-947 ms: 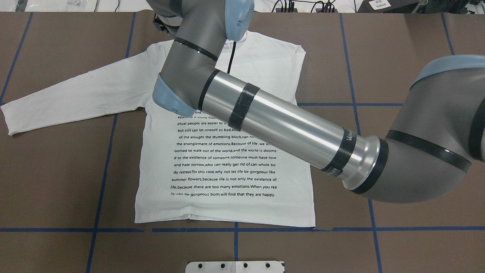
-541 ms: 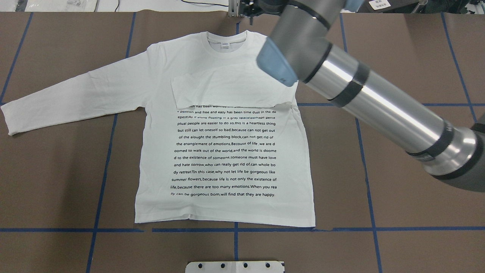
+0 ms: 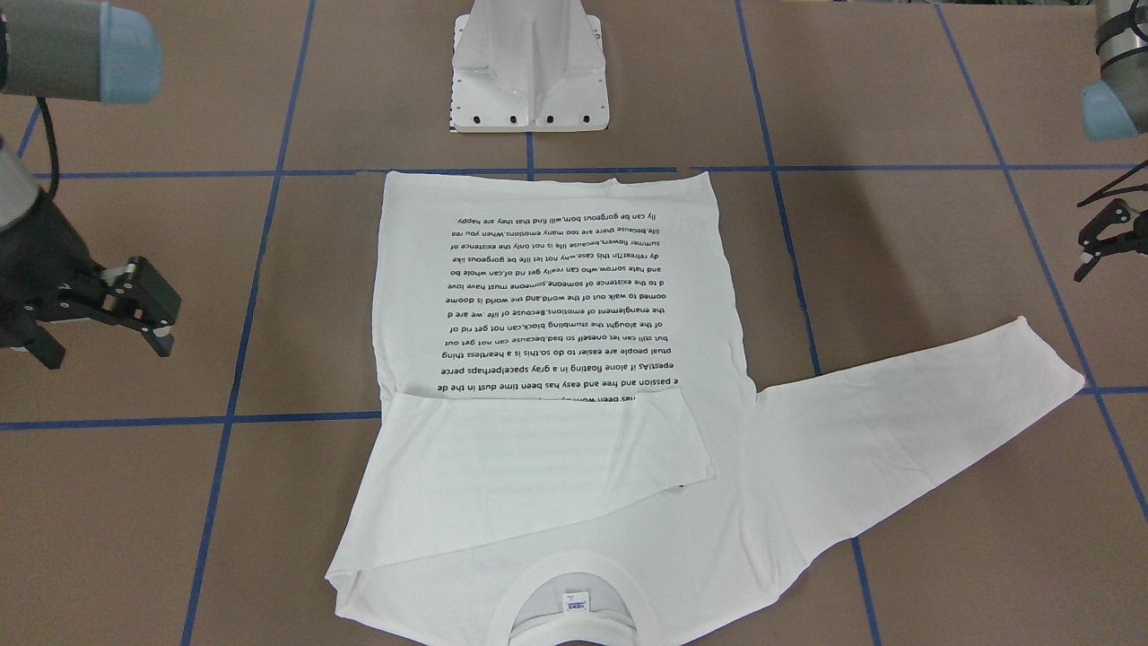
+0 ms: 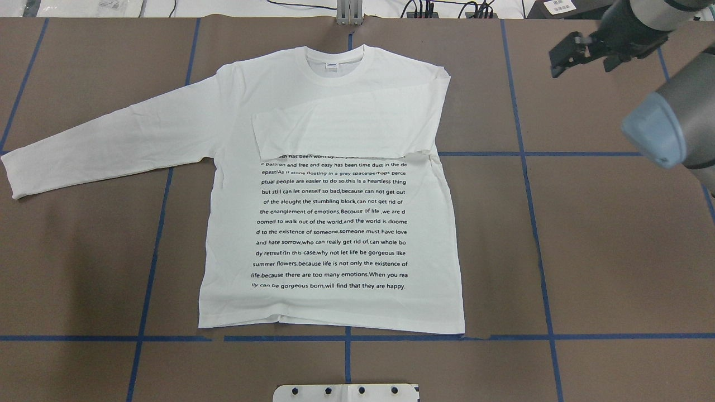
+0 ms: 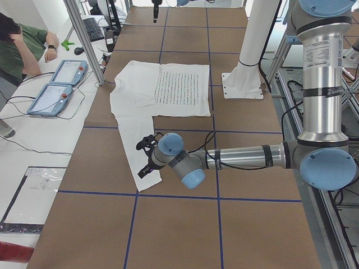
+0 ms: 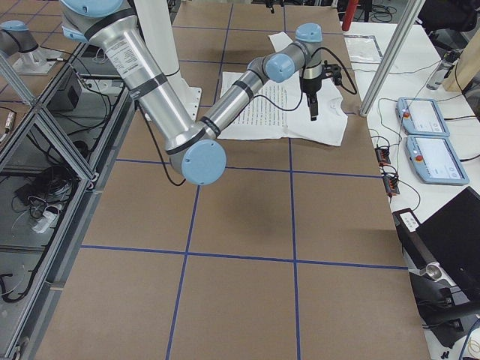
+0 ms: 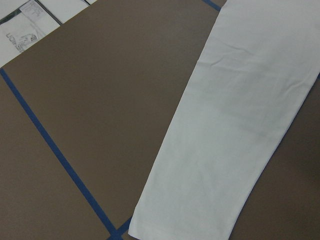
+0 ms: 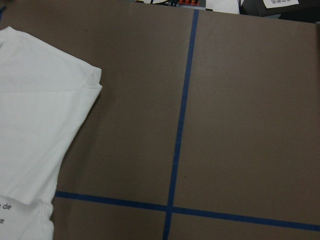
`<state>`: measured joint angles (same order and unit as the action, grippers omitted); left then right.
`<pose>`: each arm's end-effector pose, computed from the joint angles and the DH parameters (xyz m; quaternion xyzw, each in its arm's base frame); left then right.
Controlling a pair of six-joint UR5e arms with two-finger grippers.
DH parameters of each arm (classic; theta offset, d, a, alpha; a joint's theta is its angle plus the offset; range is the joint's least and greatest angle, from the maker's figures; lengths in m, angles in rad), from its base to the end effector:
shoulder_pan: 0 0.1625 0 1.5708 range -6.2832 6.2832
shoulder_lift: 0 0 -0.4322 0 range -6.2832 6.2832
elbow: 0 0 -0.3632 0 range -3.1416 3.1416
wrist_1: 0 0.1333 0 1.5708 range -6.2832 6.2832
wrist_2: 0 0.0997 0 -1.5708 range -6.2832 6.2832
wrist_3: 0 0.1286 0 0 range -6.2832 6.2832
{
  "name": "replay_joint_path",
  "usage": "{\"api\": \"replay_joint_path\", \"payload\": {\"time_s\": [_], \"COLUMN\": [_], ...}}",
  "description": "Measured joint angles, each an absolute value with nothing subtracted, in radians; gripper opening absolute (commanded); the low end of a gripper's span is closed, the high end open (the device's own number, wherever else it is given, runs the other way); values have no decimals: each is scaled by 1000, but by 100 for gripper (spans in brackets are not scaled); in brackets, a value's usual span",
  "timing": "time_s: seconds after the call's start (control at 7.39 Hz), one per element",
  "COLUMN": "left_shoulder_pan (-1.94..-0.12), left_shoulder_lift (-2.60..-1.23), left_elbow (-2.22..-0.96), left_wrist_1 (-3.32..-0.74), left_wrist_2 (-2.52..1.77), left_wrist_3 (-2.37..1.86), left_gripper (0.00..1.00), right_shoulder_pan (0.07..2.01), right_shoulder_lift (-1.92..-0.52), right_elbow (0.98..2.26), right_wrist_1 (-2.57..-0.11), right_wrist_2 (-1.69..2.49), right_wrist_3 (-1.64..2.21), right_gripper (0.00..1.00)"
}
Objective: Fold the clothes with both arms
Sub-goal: 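Withdraw the right arm while the left gripper moves to the other cuff, then grasp the sleeve cuff nearest the left gripper and lift it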
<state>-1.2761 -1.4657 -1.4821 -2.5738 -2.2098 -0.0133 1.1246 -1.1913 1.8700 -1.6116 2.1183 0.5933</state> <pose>0.0779 -0.4514 0.6613 0.3250 0.3426 0.2448 0.8468 -0.1940 -0.5593 0.3648 0.1345 -0.3727 -0.0174 0.9180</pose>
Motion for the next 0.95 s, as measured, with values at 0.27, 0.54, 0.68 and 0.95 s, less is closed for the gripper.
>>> {"api": "replay_joint_path", "payload": {"time_s": [0.27,0.54,0.68,0.95], "left_shoulder_pan": [-1218,-1159,-1131,-1111], "left_shoulder_lift": [-1465,-1473,-1482,-1508], "left_elbow": [-1417,-1376,-1359,-1322], "left_wrist_1": [-2646,-2668,-2671,-2672], "left_wrist_2": [-2181,-2142,-2118,-2102], "left_wrist_3": [-40,-44,-44,-42], "left_gripper": [100,100,99,81], "right_shoulder_pan": [1163,1171,1171,1172], "right_shoulder_lift": [-1359,-1400,-1404,-1406], "right_elbow": [1891,1892,1891,1890], "right_wrist_1": [-1427,-1377,-1371,-1369], "right_wrist_2": [2172,2195,2196,2192], "right_wrist_3": [557,554,555,555], "right_gripper": [100,100,100,100]}}
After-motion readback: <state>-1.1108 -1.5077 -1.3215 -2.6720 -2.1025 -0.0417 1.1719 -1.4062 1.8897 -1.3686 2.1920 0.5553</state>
